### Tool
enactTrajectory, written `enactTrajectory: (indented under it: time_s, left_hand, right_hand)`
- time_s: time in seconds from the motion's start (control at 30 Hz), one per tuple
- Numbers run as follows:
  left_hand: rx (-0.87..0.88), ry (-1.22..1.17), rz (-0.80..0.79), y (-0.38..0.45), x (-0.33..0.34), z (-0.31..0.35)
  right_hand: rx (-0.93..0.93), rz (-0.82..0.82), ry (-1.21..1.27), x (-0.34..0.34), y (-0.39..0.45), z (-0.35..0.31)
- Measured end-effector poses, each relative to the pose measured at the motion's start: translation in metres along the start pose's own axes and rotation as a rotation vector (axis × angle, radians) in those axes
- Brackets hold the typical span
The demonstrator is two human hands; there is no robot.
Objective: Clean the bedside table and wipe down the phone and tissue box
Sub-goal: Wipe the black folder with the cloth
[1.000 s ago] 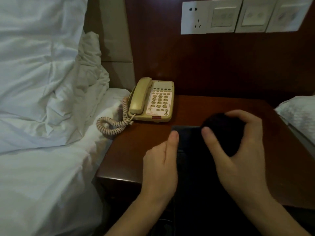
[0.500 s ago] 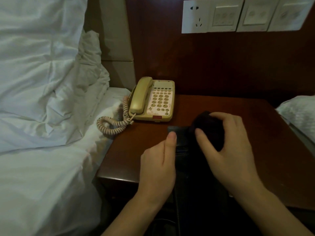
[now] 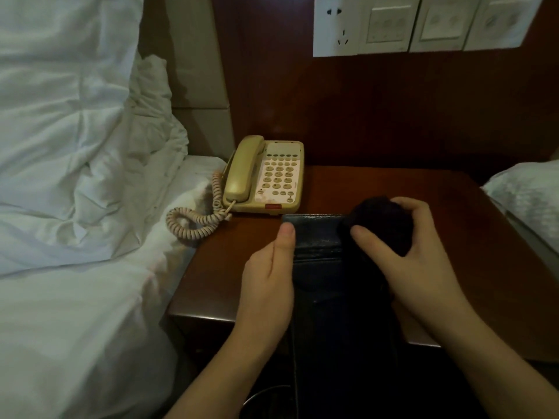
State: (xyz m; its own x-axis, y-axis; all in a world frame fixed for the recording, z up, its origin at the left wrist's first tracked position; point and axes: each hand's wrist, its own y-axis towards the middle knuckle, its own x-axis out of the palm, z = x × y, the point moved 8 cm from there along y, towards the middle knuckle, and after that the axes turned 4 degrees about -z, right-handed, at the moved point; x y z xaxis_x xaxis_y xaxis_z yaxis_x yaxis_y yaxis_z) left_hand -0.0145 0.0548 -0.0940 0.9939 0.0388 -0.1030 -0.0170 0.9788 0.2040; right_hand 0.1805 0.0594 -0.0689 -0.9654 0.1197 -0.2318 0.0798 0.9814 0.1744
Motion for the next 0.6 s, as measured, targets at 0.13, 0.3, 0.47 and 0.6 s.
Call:
enactTrajectory:
  time_s: [0.13,0.3,0.47,0.6]
  left_hand:
    - [-0.104,-0.12,-0.127,-0.002,0.016,-0.006]
    - [-0.001,-0.076,-0.091,-0.009,0.019,0.003]
    - [0.126,0.025,-0.067,-0.006,0.016,0.009]
    - [0.126,0.042,-0.088,-0.011,0.022,0.008]
  right_hand:
    - [-0.043,0.178,0.043,-0.01,0.001,0.0]
    - [-0.004,0.165,0.037,-0.008,0.002,0.007]
    - [-0.33,0.207,-0.475,0.008,-0.005,-0.027]
    - [-0.43,-0.045,-0.505,0.044,-0.005,-0.043]
